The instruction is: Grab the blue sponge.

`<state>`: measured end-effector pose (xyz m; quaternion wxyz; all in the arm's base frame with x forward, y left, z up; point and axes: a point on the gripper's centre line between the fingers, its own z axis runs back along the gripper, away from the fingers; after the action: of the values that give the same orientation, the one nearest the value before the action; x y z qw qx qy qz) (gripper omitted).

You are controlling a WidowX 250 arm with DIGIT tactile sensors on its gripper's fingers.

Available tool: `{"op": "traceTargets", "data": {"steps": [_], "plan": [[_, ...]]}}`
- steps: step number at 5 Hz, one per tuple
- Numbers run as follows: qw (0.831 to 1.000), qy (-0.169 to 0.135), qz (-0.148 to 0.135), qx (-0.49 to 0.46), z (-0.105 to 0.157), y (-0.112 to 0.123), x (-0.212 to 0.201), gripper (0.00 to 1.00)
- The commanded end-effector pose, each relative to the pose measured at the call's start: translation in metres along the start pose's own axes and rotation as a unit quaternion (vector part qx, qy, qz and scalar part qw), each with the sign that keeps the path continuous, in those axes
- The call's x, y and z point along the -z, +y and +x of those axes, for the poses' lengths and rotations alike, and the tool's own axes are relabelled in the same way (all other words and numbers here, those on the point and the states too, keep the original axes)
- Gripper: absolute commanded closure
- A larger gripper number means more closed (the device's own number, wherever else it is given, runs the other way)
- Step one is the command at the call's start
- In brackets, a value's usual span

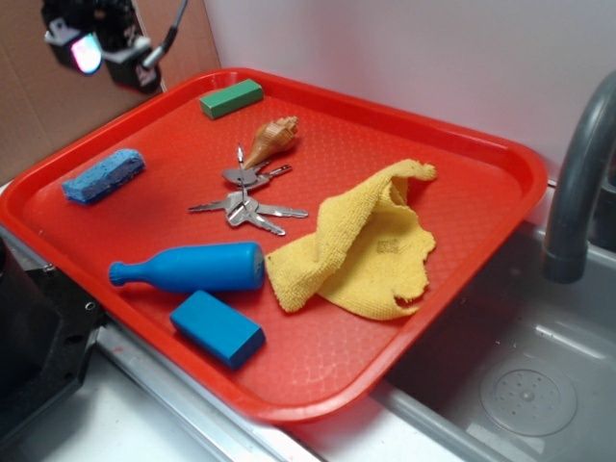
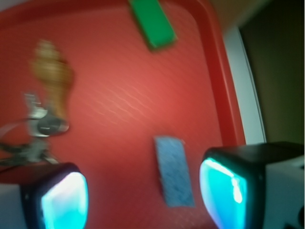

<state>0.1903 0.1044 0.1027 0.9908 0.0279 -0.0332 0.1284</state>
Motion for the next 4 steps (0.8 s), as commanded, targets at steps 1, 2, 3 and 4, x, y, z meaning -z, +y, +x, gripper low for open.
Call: {"op": "traceTargets", "data": {"steps": [1, 2, 3, 4], "plan": [[0.998, 0.027, 0.006, -0.060, -0.017, 0.033, 0.028, 0.00], [0.996, 0.056, 0.000, -0.072, -0.021, 0.027, 0.058, 0.00], [0.995, 0.080, 0.001, -0.051, -0.024, 0.016, 0.081, 0.00], [0.995, 0.085, 0.006, -0.052, -0.031, 0.010, 0.086, 1.00]]}}
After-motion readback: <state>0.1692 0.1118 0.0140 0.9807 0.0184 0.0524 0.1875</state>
